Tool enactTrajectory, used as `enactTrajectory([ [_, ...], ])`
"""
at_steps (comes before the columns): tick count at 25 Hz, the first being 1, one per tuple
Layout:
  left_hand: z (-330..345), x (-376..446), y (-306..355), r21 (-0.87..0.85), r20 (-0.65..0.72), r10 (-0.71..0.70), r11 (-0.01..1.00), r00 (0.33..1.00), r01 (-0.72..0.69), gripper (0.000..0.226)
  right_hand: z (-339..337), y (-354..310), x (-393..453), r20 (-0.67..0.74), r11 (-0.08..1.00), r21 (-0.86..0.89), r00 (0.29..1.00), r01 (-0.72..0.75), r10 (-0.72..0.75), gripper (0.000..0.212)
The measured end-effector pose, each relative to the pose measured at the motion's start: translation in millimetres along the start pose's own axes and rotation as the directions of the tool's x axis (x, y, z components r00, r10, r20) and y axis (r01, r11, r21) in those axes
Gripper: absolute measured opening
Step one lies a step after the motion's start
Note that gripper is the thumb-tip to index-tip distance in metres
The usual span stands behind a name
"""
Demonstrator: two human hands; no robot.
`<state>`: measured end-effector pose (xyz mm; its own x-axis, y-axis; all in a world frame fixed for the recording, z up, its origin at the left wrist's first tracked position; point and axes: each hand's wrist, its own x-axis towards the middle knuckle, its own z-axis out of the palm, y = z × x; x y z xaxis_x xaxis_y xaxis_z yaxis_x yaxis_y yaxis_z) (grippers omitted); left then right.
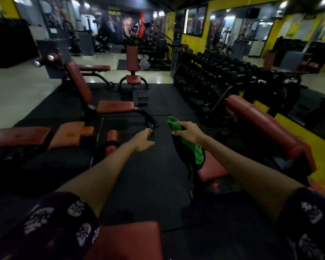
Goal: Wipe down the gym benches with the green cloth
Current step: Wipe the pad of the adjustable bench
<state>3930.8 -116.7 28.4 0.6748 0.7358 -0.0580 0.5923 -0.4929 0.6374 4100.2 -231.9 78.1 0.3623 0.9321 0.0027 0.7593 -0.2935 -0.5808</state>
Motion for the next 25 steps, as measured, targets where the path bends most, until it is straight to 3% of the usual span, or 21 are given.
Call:
enactTrajectory([
  [10,-34.0,85.4,-40.4,0.022,-0.204,-0.228,0.971,0.952,0.237,0.057,14.4,7.8,165.4,0.163,0.967,0.065,0.953,0.247,-0.254,0.049],
  [17,-34.1,149.2,-48.4,-0.103,-0.344,-0.415,0.908,0.842,0.405,0.058,9.2,11.6,282.5,0.336,0.871,0.049,0.813,0.489,-0.475,0.041],
  [25,-45.5,176.4,-58.5,-0.129,-0.397,-0.545,0.830,0.739,0.543,0.058,31.9,-13.1,359.5,0.421,0.804,0.172,0.696,0.569,-0.582,0.043],
])
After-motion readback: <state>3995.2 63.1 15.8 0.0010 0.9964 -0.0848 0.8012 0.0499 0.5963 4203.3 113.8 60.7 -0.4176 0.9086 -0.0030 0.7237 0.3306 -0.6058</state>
